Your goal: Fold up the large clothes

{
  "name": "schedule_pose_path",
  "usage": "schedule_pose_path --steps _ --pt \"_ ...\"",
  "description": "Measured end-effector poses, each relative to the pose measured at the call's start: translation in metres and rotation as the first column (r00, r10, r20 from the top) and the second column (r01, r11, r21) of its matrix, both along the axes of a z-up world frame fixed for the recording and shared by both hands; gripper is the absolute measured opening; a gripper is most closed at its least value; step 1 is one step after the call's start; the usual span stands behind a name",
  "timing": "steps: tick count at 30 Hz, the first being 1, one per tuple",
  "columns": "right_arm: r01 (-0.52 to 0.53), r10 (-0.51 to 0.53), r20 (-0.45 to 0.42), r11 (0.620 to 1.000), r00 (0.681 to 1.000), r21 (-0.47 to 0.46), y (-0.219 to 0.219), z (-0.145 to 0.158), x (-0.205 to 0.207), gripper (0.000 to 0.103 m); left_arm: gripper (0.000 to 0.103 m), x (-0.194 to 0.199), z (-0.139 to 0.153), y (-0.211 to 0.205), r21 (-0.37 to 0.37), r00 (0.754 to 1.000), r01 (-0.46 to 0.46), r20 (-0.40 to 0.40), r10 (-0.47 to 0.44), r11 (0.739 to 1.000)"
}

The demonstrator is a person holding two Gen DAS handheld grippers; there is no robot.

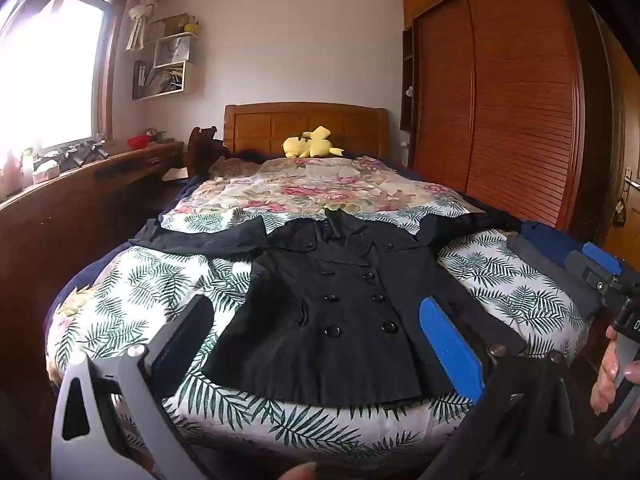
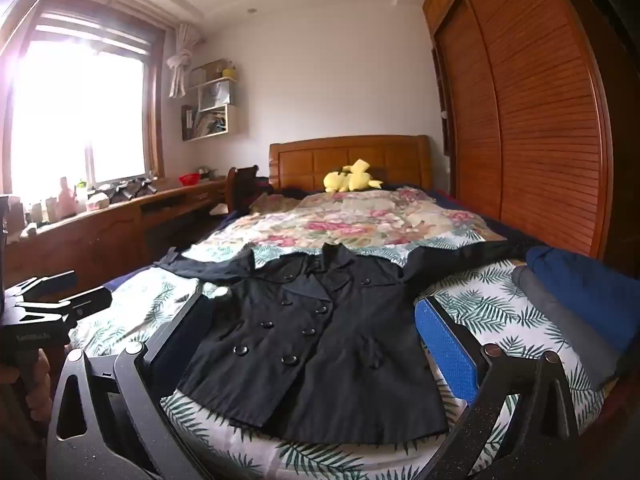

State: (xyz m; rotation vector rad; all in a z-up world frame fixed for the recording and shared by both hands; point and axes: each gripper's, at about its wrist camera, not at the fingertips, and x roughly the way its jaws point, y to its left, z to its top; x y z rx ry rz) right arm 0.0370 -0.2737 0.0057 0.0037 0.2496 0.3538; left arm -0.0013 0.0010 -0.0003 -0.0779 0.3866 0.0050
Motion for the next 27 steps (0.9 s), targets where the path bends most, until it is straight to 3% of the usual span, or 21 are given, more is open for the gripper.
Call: schedule_pose_path --steps 27 --pt "-0.001 0.001 -0.012 1.0 1.0 0.003 0.0 -0.003 -0.001 0.103 0.103 -0.01 0.01 -0.008 0.033 1.0 0.008 0.01 -0.009 0.999"
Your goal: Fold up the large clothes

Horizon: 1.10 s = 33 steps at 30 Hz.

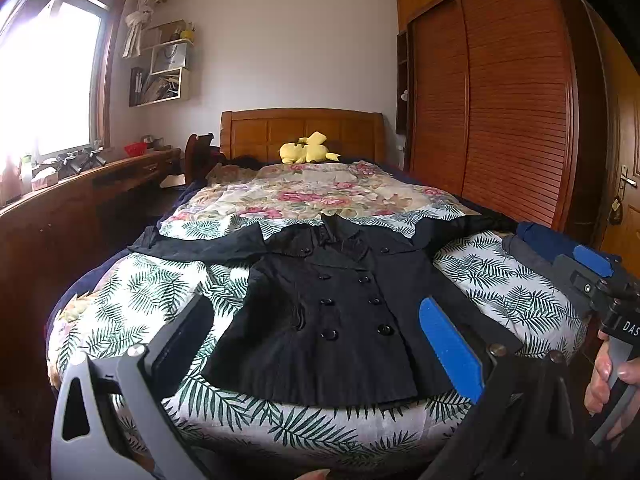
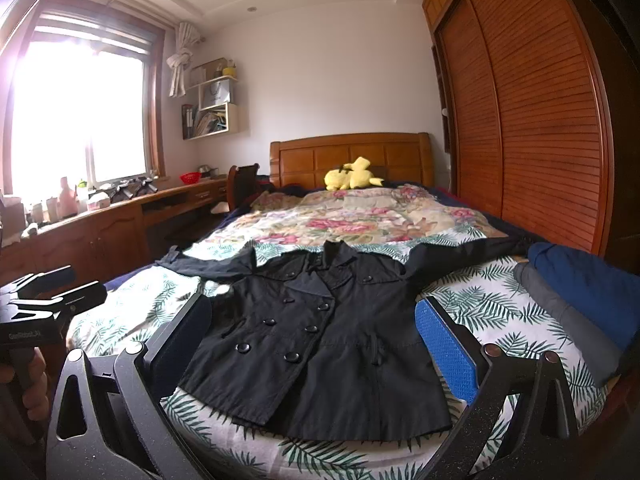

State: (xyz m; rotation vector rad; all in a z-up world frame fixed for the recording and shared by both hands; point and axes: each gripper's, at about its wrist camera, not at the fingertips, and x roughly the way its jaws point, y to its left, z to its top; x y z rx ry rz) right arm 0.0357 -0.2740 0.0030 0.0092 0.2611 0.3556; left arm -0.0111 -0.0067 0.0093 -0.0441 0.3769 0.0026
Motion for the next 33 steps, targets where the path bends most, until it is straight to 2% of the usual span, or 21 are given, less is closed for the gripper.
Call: schedule_pose_path --steps 33 --pt "0.0 0.0 -0.005 1.0 1.0 0.005 -0.0021 -0.0012 0.0007 0.103 0.103 -0.0003 0.001 -0.0063 0.008 1.0 0.003 0.009 -0.003 1.0"
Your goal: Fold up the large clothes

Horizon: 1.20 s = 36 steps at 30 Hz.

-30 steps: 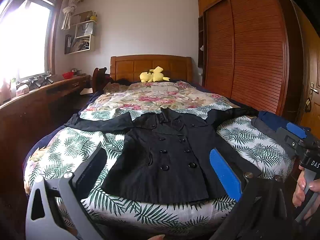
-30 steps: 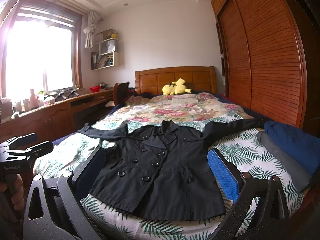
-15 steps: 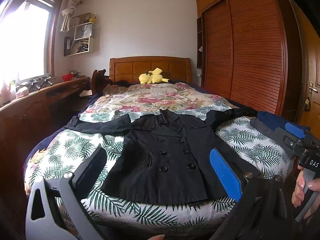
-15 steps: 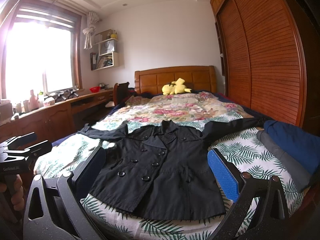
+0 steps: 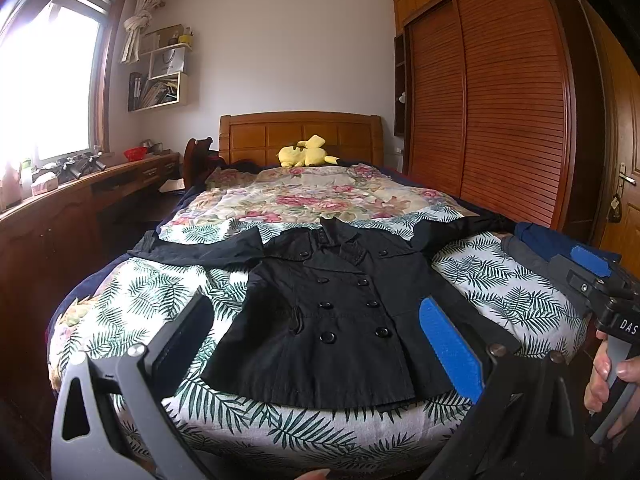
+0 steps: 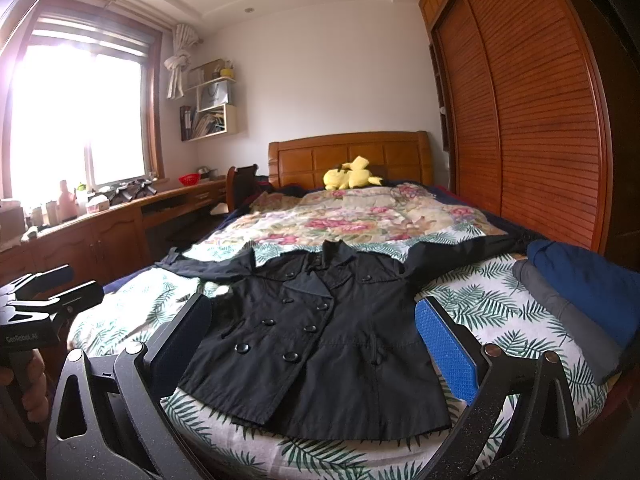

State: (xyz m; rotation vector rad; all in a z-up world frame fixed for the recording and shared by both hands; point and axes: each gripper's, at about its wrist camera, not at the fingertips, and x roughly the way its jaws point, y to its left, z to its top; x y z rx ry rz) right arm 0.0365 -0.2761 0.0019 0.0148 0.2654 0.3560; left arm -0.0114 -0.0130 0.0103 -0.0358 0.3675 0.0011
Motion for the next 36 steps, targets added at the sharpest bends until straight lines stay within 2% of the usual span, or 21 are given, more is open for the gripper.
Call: schedule_pose_path --steps 36 --pt "0.003 -0.003 -0.014 1.0 1.0 0.003 -0.0055 -0.0043 0.0038 0.103 0.103 0.0047 -0.0076 0.0047 -0.011 1.0 -0.001 -0.015 0.001 1.0"
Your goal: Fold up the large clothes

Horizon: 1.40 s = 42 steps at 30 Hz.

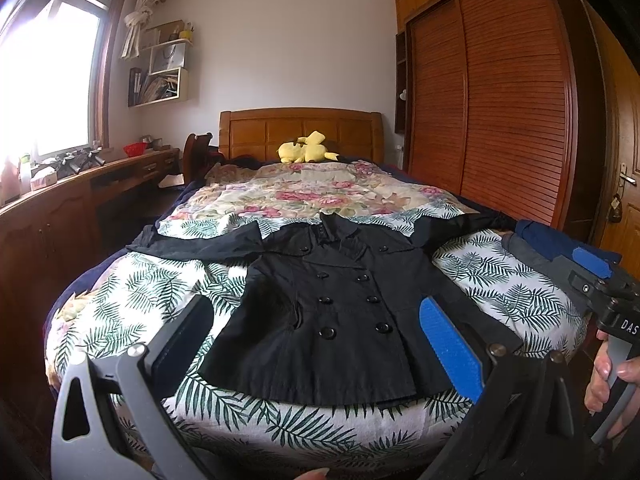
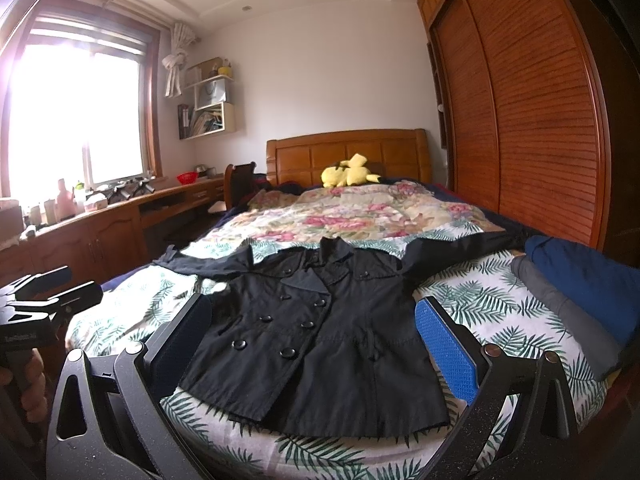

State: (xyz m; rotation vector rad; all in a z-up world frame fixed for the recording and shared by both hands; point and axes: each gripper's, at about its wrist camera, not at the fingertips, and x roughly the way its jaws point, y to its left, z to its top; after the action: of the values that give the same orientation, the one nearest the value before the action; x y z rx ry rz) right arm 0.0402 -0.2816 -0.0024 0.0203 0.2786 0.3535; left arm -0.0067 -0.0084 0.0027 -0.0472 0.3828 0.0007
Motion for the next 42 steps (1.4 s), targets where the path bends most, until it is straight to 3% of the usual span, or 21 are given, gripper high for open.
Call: schedule_pose_path --steps 9,23,33,37,42 --pt "-0.033 0.033 -0.003 0.999 0.999 0.014 0.007 -0.013 0.02 0.103 0.103 0.023 -0.028 0.011 0.043 0.998 -0.043 -0.05 0.045 0.998" --pt "-0.129 0.125 -0.078 0.99 0.989 -0.05 0.051 -0.065 0.113 0.103 0.103 0.08 -0.077 0.056 0.039 0.982 -0.097 -0.156 0.102 0.995" --pt "-0.292 0.278 -0.134 0.951 0.951 -0.101 0.116 -0.085 0.197 0.103 0.103 0.118 -0.094 0.101 0.012 0.96 -0.203 -0.192 0.201 0.979" --pt "-0.349 0.329 -0.149 0.928 0.933 -0.134 0.15 -0.094 0.235 0.103 0.103 0.139 -0.093 0.118 0.001 0.962 -0.188 -0.2 0.184 0.982" --pt "-0.357 0.317 -0.215 0.916 0.924 -0.182 0.165 -0.131 0.267 0.103 0.103 0.19 -0.093 0.14 -0.007 0.964 -0.158 -0.218 0.153 0.987"
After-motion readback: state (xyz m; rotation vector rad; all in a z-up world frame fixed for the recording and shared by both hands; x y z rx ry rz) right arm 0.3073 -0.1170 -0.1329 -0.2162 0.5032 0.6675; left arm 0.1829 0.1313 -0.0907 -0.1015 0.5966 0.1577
